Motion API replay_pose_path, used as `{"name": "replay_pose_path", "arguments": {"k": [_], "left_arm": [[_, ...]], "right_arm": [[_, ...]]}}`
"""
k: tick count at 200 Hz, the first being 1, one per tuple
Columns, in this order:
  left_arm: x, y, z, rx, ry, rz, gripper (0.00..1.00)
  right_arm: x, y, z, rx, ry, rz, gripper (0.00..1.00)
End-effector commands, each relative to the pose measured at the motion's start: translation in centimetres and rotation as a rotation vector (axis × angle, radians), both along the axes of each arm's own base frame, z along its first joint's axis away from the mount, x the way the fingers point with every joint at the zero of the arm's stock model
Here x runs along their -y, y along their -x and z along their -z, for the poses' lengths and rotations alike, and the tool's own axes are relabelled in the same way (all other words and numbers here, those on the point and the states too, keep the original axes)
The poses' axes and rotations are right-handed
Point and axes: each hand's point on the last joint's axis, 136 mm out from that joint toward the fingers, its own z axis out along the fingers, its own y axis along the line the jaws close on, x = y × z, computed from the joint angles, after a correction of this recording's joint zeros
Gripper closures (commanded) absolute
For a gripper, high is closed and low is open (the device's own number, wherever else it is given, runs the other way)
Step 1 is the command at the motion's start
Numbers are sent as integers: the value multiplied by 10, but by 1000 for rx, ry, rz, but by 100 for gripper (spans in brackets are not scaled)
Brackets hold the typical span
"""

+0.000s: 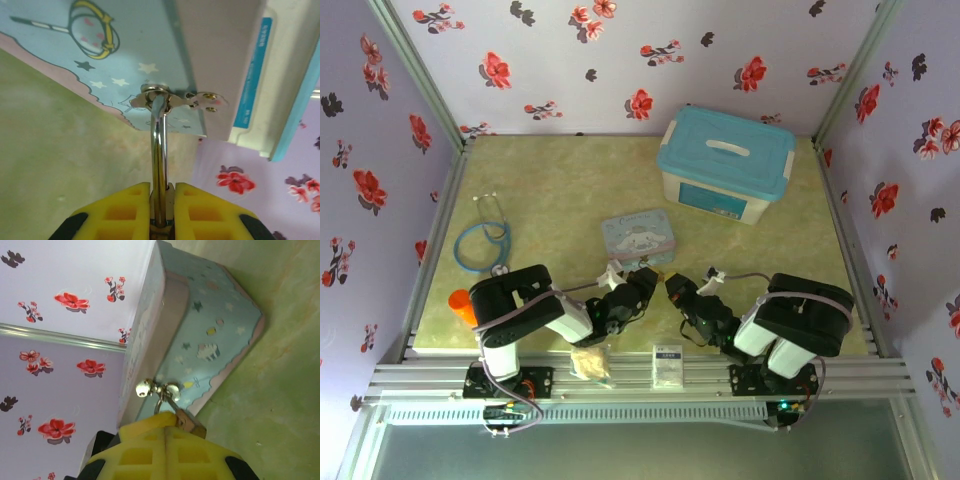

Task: Unlock a padlock with a key

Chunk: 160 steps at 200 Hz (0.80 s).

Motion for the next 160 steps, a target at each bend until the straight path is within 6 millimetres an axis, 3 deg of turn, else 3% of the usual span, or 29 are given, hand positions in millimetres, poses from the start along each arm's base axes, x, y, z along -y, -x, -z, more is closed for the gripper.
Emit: {"name": "replay_pose_path", "arguments": {"k": [1, 33, 75, 100, 160], "left_arm": [[-7, 7, -4, 29, -65, 28, 100], [-10, 13, 18, -9, -103, 64, 100], [-14, 23, 43, -49, -123, 90, 92], [-26, 24, 42, -36, -139, 62, 72], [-36, 20, 19, 36, -144, 36, 49]], "right_arm": [[-6, 6, 12, -25, 64, -121, 100], [-18, 14, 25, -64, 91, -227, 100], [-24, 16, 27, -60, 70, -256, 100], [-19, 14, 24, -38, 83, -229, 100], [-9, 12, 18, -37, 95, -181, 100]]}}
